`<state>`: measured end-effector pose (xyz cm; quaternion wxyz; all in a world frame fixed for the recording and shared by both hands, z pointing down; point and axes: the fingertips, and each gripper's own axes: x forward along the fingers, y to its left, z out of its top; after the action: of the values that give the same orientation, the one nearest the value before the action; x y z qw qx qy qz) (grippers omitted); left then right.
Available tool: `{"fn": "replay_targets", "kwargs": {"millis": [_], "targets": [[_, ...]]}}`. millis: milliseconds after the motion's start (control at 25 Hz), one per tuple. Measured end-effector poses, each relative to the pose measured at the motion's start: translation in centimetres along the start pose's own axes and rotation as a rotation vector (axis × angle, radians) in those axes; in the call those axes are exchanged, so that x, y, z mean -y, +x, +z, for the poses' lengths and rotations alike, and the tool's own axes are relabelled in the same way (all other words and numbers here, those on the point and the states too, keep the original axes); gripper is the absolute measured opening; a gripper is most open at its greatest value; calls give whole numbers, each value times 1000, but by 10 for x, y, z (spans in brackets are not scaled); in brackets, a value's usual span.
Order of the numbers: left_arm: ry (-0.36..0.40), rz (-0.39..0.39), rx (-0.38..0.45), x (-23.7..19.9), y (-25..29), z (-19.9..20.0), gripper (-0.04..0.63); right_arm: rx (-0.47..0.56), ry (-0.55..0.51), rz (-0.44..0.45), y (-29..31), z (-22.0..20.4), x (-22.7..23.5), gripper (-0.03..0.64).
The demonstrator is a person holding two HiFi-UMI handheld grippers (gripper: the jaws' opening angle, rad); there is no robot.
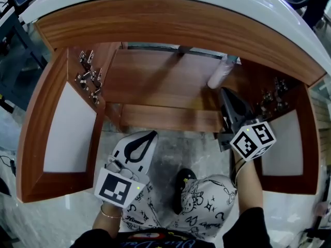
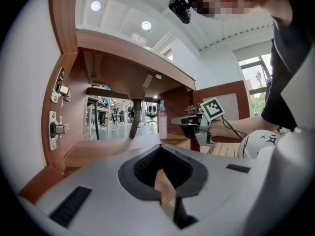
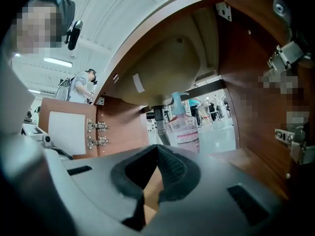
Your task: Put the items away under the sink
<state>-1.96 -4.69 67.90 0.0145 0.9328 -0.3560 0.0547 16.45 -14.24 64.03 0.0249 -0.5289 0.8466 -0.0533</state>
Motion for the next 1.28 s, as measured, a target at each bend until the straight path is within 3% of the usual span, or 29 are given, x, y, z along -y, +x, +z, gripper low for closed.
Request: {"fn": "replay_targets", "kwargs": {"millis": [360, 640, 880, 960, 1120, 1280], "targets": [[0, -41, -10, 4, 11, -5, 6, 26, -20, 111, -3, -4, -31, 6], [0, -36, -11, -1, 18, -4, 6, 35, -43, 147, 3, -6, -47, 6], [-27, -17, -35, -10, 24, -1, 6, 70, -261, 92, 6, 7, -52, 6], [-19, -13, -39, -10, 26, 12, 6, 71, -234, 100, 7, 15, -56, 6], [93, 2, -46, -5, 25, 57, 6, 110, -149, 42, 2, 43, -62, 6], [41, -23, -71, 0, 21, 100, 6, 37, -56, 38, -7, 62, -76, 6]]}}
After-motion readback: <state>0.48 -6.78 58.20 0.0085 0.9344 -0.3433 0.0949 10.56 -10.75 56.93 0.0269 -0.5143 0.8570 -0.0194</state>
